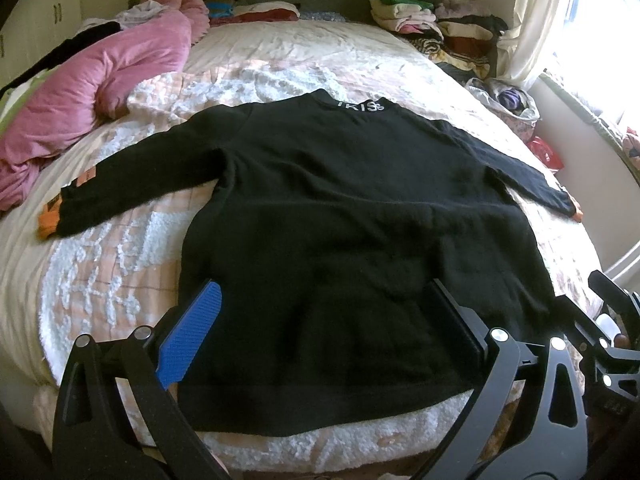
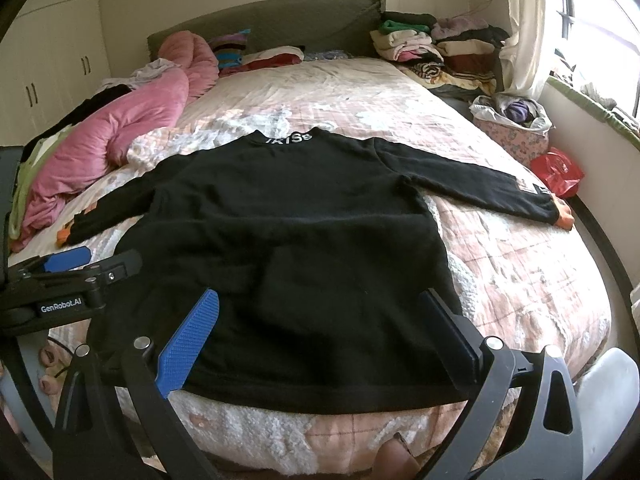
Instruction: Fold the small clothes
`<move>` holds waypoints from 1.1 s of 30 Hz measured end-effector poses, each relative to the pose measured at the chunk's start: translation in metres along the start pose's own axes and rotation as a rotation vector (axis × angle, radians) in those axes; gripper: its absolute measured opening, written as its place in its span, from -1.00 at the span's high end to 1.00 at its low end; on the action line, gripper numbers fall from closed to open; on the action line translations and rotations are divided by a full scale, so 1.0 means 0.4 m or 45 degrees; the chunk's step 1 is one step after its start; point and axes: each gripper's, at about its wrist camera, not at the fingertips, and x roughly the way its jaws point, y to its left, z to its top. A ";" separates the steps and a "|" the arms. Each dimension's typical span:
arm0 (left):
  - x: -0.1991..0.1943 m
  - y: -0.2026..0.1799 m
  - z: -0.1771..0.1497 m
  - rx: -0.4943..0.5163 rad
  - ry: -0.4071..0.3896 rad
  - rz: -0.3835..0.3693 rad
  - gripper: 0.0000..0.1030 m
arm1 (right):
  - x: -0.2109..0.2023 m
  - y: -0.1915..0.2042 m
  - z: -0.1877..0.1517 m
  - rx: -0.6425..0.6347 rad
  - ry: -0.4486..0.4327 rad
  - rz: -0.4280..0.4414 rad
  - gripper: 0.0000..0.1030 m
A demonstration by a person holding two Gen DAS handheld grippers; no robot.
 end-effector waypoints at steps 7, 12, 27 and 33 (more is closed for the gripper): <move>0.008 -0.001 0.010 0.003 0.000 -0.009 -0.83 | 0.010 0.011 0.024 -0.008 -0.007 -0.004 -0.92; 0.027 0.003 0.033 0.001 0.001 -0.008 -0.83 | 0.026 0.009 0.051 -0.004 -0.010 0.008 -0.92; 0.077 0.040 0.113 -0.051 -0.019 0.025 -0.83 | 0.076 -0.010 0.139 0.053 -0.043 0.026 -0.92; 0.100 0.041 0.144 -0.058 -0.016 0.026 -0.83 | 0.093 -0.025 0.177 0.079 -0.063 0.028 -0.92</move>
